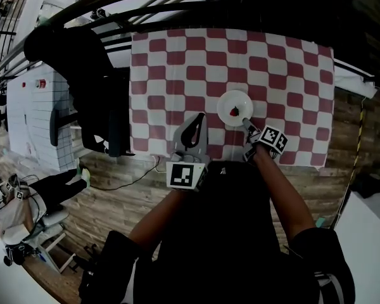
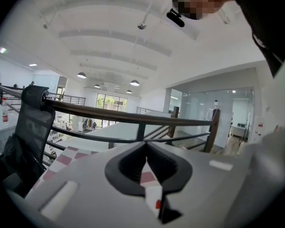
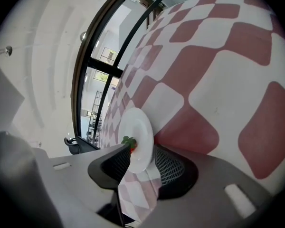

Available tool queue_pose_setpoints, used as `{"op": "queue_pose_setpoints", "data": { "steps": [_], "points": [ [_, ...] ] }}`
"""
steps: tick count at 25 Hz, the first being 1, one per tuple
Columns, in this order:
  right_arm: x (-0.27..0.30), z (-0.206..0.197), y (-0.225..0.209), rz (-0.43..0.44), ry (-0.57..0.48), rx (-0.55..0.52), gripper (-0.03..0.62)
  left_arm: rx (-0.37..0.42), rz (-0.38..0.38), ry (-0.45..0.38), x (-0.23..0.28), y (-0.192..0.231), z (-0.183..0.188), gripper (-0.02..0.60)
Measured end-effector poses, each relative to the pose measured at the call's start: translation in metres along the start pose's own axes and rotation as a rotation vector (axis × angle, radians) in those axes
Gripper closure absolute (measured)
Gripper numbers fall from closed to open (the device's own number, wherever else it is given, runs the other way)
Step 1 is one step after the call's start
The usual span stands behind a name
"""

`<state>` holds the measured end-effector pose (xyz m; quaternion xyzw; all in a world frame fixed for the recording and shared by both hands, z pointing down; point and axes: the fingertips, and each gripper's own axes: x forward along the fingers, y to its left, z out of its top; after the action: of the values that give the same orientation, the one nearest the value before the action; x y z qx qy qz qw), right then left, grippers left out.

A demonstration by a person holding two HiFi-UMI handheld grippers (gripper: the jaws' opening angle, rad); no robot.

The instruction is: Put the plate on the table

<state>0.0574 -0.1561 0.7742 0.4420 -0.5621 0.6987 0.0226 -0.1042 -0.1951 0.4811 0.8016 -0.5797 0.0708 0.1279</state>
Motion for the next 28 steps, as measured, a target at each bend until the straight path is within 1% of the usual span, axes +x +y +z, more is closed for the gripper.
{"op": "queue_pose_setpoints", "data": {
  "steps": [3,8,12,14,16,18,22,23,25,26,28],
  "points": [
    [-0.01,0.001,0.005,0.014,-0.02,-0.026,0.434,-0.02,-0.006,-0.025,-0.004,-0.002,0.005,0.572],
    [-0.028,-0.005,0.03,0.068,-0.038,-0.068,0.436,-0.071,0.012,0.037,-0.014,0.0,-0.007,0.572],
    [-0.046,-0.015,0.055,0.106,-0.056,-0.109,0.436,-0.081,-0.004,0.018,-0.025,-0.004,-0.011,0.572],
    [-0.056,-0.018,0.069,0.121,-0.076,-0.107,0.436,-0.08,-0.014,0.009,-0.029,-0.006,-0.01,0.572],
    [-0.069,-0.018,0.081,0.137,-0.119,-0.069,0.467,-0.08,-0.026,-0.003,-0.033,-0.009,-0.009,0.572],
    [-0.082,-0.017,0.095,0.16,-0.163,-0.052,0.482,-0.081,-0.04,-0.012,-0.038,-0.013,-0.009,0.572],
    [-0.109,-0.019,0.127,0.188,-0.24,-0.109,0.515,-0.097,-0.071,-0.014,-0.048,-0.02,-0.01,0.572],
    [-0.115,-0.02,0.133,0.201,-0.259,-0.112,0.532,-0.102,-0.079,-0.013,-0.05,-0.023,-0.009,0.572],
    [-0.126,-0.023,0.145,0.234,-0.286,-0.12,0.595,-0.109,-0.09,-0.018,-0.055,-0.026,-0.006,0.572],
    [-0.132,-0.025,0.15,0.246,-0.295,-0.137,0.595,-0.114,-0.095,-0.025,-0.058,-0.027,-0.004,0.572],
    [-0.144,-0.031,0.16,0.248,-0.319,-0.208,0.595,-0.118,-0.102,-0.038,-0.065,-0.03,-0.001,0.572]
  ]
}}
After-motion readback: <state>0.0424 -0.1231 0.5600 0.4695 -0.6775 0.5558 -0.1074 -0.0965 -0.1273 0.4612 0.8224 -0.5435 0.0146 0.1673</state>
